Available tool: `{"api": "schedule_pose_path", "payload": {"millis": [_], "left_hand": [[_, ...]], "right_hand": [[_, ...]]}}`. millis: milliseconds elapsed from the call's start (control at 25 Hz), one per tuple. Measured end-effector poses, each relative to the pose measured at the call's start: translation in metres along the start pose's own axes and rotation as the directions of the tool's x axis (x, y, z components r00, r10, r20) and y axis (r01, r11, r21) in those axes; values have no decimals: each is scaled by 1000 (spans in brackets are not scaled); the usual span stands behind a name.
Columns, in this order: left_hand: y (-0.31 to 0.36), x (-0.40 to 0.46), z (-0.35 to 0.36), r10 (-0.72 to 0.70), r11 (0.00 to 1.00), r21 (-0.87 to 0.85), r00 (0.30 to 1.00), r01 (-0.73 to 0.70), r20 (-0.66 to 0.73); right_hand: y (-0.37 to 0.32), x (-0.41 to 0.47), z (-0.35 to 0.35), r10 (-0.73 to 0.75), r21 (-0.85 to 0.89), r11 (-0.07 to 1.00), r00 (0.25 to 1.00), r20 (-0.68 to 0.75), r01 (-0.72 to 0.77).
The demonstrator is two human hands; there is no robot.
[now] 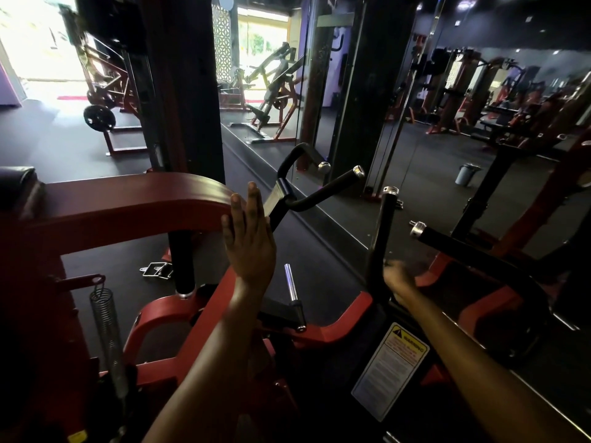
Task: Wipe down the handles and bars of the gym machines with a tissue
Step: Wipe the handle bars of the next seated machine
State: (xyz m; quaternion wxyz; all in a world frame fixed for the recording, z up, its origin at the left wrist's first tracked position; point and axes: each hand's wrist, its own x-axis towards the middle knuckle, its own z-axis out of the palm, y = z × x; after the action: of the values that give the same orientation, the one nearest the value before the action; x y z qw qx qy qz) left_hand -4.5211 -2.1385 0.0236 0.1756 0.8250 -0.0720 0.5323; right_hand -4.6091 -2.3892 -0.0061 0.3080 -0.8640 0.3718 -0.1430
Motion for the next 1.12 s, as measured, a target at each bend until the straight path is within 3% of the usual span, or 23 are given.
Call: {"api": "schedule_pose_path", "payload": {"millis": [80,160,200,360,400,440,480,600,680,760,800,880,920,960,1080,1120], "left_hand": [[0,-1,1,-5,1000,6,1000,5,9],[0,0,0,-22,999,-29,999,23,45],[0,-1,-1,-29,998,-49,997,32,66],[-1,-3,-3,-27,998,-54,994,33,102],[-2,-4,-2,-23,999,-40,995,27,101],[-2,-4,0,-23,999,-25,995,25,95],[-2,-3,0,-28,999,-13,996,29,86],[-2,-5,1,-14,1000,10,997,13,78],[-1,-6,2,-20,1000,26,995,17,97],[0,-4,1,-34,999,25,994,32,104],[-1,-5,1,-41,999,14,994,40,101],[-1,-5,1,-44,999,-8,993,45,108],[0,-5,1,-42,999,-10,993,44,113],[0,-5,1,-42,999,-4,993,43,111],[1,-6,4,-43,999,28,995,41,87],[0,-6,4,-46,999,25,995,44,93]], "right_hand": [[-22,4,-19,-118,36,991,982,-148,125],[-58,19,-37,-312,43,935,873,-375,353],[-76,31,-46,-380,-9,911,831,-407,412],[-79,64,-54,-489,-213,868,849,-201,449],[-69,51,-47,-470,-243,875,858,-209,420],[-56,37,-33,-444,-201,893,866,-232,404],[-43,15,-15,-418,-168,901,904,-92,400],[-22,-3,-2,-616,-526,643,784,76,557],[-41,26,-32,-754,-539,545,656,20,643],[-67,66,-66,-752,-511,600,652,-97,616],[-74,81,-79,-708,-487,645,700,-90,589],[-68,89,-81,-720,-553,577,694,2,600],[-60,83,-73,-673,-594,577,739,44,561],[-48,72,-64,-688,-630,527,721,78,571],[-15,38,-38,-757,-554,272,530,382,787],[-25,32,-43,-748,-522,290,530,400,802]]}}
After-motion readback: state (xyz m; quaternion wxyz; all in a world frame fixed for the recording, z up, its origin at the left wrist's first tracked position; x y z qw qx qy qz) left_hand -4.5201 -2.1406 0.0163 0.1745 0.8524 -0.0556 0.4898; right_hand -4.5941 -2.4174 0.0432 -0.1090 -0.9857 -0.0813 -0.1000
